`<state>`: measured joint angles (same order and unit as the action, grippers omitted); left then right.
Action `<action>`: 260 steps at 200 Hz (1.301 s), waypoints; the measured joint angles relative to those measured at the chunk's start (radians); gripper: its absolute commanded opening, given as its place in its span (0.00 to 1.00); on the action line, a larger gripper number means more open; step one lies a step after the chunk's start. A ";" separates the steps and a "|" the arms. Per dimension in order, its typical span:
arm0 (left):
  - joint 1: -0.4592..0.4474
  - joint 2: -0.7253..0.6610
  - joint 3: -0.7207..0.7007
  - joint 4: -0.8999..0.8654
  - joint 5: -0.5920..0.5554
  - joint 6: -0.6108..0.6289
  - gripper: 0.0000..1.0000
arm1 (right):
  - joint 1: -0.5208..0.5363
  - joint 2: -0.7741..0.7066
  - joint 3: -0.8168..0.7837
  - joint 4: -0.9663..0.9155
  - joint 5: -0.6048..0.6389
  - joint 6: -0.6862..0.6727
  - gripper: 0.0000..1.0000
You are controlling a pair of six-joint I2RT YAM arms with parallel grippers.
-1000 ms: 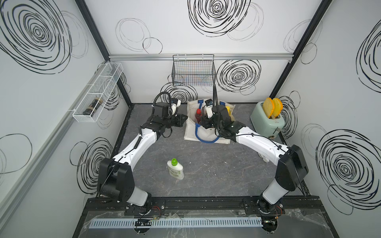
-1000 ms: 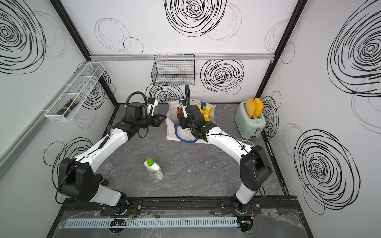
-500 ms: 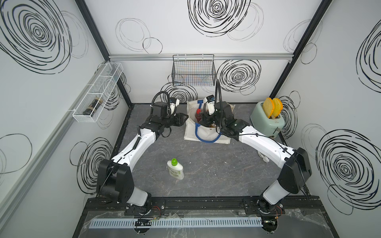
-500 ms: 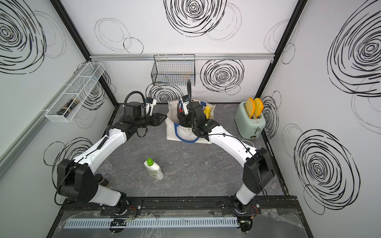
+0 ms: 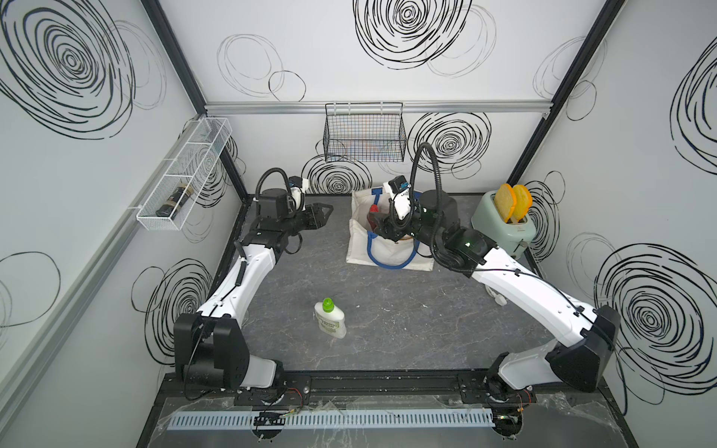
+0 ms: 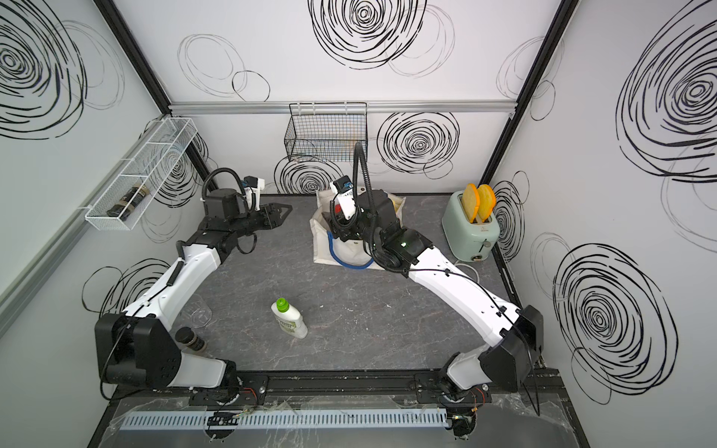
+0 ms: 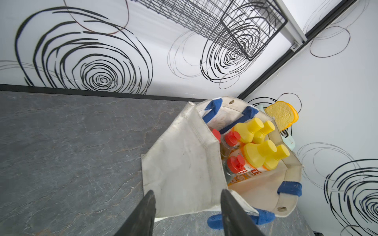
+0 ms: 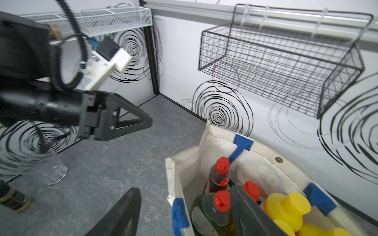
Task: Pack dish soap into the shopping bag
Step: Place the bottle of dish soap in the shopping bag, then pick up the bottle of dish soap at the center of the board.
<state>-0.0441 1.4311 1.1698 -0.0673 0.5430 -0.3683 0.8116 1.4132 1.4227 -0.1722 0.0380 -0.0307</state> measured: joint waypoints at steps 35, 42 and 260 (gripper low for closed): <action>0.062 -0.014 -0.045 0.040 0.000 -0.032 0.70 | 0.132 -0.068 -0.100 0.001 -0.105 -0.083 0.76; 0.068 -0.018 -0.048 0.042 -0.001 -0.036 0.71 | 0.159 -0.071 -0.124 0.001 -0.128 -0.094 0.76; 0.023 -0.051 -0.069 0.092 0.001 -0.064 0.96 | 0.373 0.106 -0.358 0.263 -0.296 -0.108 0.71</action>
<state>-0.0216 1.3800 1.1011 0.0250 0.5442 -0.4324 1.1843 1.5192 1.0649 0.0906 -0.2581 -0.1387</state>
